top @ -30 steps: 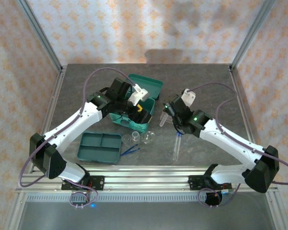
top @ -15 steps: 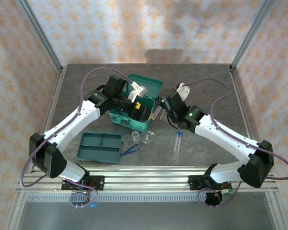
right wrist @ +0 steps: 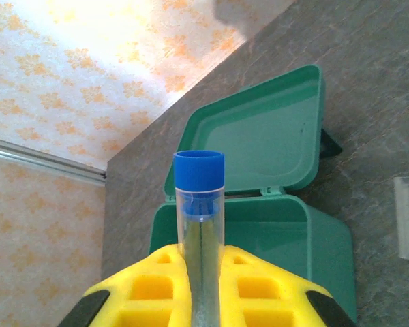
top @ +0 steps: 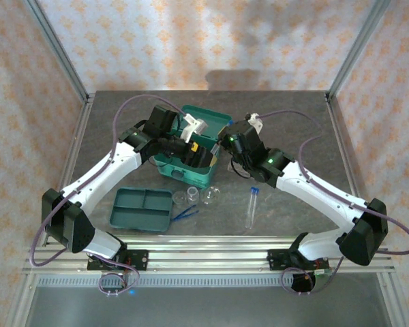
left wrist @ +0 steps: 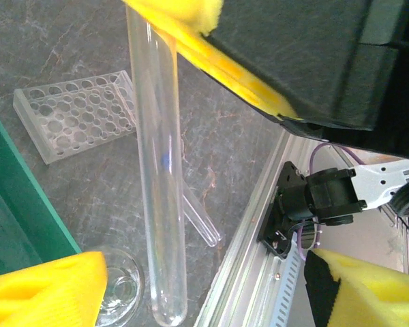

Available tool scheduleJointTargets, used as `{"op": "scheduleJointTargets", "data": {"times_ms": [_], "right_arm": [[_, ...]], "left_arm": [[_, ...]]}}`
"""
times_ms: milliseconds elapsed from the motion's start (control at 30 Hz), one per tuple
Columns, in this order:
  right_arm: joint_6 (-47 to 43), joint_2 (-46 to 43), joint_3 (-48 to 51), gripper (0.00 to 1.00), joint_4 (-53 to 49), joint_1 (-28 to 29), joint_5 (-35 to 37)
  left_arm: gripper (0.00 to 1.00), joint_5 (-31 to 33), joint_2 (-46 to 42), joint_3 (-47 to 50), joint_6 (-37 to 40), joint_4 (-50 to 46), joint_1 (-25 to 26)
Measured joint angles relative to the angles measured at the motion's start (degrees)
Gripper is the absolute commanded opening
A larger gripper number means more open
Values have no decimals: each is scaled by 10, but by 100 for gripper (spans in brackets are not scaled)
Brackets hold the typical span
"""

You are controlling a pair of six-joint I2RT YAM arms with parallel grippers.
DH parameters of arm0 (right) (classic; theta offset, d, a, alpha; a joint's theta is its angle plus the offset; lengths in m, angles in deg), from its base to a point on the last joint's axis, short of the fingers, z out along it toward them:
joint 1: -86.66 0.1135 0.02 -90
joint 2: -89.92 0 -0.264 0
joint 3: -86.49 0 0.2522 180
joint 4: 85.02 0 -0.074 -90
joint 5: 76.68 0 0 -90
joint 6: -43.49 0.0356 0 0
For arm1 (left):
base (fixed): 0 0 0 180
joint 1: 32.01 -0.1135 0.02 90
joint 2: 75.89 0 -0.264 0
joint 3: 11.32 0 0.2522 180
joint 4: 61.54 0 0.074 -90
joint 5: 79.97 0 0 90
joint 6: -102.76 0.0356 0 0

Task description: Organize the chemistry lab equipment

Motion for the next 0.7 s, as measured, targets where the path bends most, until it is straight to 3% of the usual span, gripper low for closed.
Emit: {"op": "scheduleJointTargets", "data": {"times_ms": [300, 567, 700], "right_arm": [[11, 0, 0, 11, 20, 0, -24], [15, 21, -7, 11, 41, 3, -32], [15, 27, -9, 11, 50, 5, -34]], "left_arm": [[62, -2, 0, 4, -11, 12, -7], [60, -2, 0, 5, -13, 16, -7], [49, -2, 0, 6, -15, 16, -7]]}}
